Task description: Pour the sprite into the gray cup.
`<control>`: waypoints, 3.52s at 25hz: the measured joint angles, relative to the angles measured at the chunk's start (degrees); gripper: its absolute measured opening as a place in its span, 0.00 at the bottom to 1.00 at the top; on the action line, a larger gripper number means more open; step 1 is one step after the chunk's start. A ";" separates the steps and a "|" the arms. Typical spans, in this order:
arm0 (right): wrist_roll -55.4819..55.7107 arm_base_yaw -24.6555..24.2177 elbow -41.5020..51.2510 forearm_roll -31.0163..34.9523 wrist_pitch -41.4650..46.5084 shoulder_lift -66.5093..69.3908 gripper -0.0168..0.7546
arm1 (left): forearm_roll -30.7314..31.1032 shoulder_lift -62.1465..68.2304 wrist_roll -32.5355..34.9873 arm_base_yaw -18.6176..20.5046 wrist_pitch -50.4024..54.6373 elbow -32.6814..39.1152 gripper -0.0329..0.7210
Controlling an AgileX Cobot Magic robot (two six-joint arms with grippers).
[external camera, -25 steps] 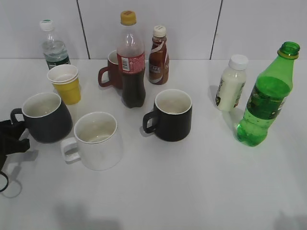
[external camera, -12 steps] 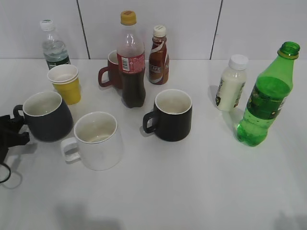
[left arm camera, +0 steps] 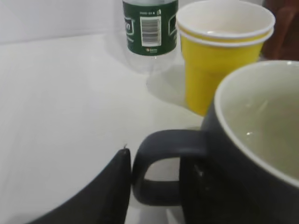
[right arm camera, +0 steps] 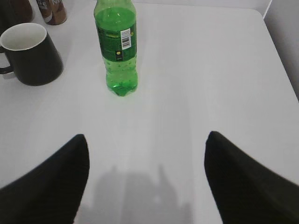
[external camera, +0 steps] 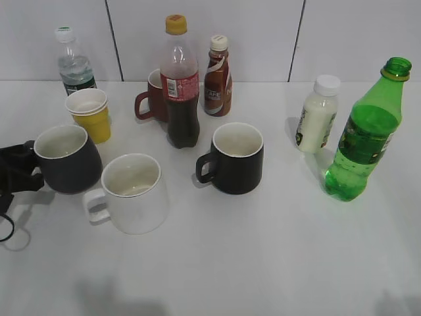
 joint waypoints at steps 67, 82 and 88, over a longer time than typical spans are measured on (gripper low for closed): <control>-0.01 0.00 0.00 4.16 -0.05 0.00 0.77 | 10.34 -1.75 3.21 0.14 9.24 -6.83 0.11; -18.73 0.00 7.61 29.35 -47.18 22.28 0.77 | 0.87 -23.20 3.21 0.13 11.10 6.51 0.11; -17.17 1.26 17.43 35.05 -64.46 32.97 0.77 | -0.05 -27.15 3.21 -1.31 13.57 6.99 0.11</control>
